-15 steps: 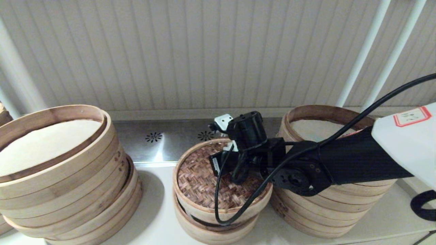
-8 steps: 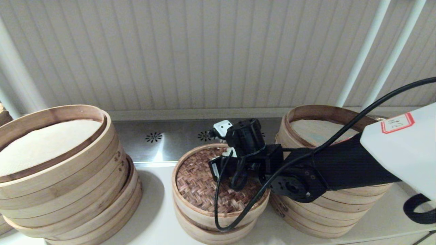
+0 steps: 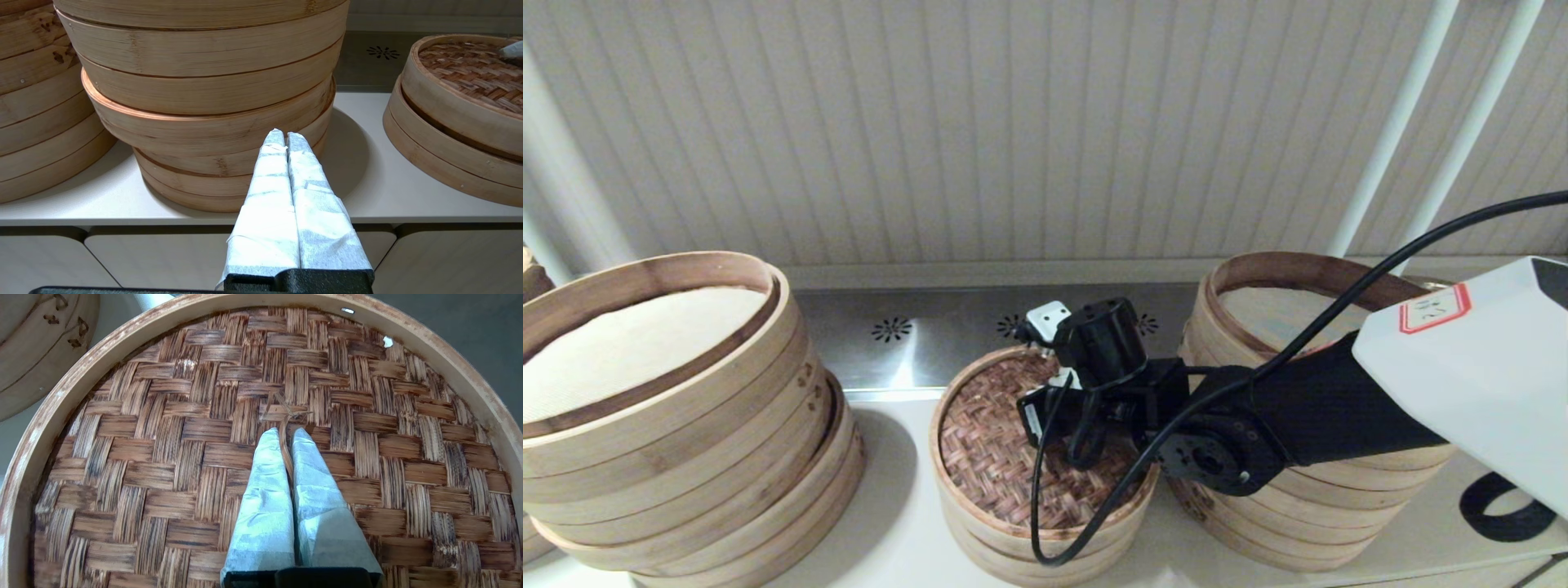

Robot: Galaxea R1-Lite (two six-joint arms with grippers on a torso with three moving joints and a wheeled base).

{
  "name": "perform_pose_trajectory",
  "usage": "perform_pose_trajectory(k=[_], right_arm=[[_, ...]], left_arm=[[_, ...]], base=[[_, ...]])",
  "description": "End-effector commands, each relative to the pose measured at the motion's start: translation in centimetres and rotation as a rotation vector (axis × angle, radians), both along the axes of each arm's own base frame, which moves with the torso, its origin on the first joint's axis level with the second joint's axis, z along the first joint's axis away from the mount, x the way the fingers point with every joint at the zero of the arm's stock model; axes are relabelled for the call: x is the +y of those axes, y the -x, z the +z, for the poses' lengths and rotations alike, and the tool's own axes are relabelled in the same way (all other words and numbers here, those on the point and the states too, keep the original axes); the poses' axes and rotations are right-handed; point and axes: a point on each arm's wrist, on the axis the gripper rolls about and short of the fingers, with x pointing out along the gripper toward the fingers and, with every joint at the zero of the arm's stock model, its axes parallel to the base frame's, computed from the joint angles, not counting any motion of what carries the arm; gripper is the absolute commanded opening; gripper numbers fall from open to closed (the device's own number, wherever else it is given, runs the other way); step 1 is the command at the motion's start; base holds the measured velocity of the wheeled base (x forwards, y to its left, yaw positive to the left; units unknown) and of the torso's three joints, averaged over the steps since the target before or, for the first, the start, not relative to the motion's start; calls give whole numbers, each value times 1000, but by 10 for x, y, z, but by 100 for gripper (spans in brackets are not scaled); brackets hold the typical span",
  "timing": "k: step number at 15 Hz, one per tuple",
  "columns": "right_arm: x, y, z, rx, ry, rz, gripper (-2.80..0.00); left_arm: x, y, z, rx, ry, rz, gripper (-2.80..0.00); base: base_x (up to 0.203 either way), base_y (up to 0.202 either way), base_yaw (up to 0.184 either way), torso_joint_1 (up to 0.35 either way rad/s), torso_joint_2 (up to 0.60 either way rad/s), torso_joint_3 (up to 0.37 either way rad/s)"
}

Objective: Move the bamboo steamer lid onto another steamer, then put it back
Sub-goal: Put the steamer

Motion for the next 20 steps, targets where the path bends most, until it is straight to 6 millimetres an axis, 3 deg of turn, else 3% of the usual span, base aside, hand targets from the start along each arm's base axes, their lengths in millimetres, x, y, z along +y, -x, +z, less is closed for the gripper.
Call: perform_pose_trajectory(k=[1, 13, 20], right_arm=[[0, 0, -3, 5, 5, -2, -280], [6, -10, 3, -20, -18, 2, -280], [2, -9, -13, 18, 13, -5, -280]], left_arm=[[0, 0, 0, -1, 0, 0, -280], [0, 0, 0, -1, 0, 0, -280], [0, 0, 0, -1, 0, 0, -280]], base=[[0, 0, 0, 0, 0, 0], [0, 0, 0, 0, 0, 0], [0, 0, 0, 0, 0, 0]])
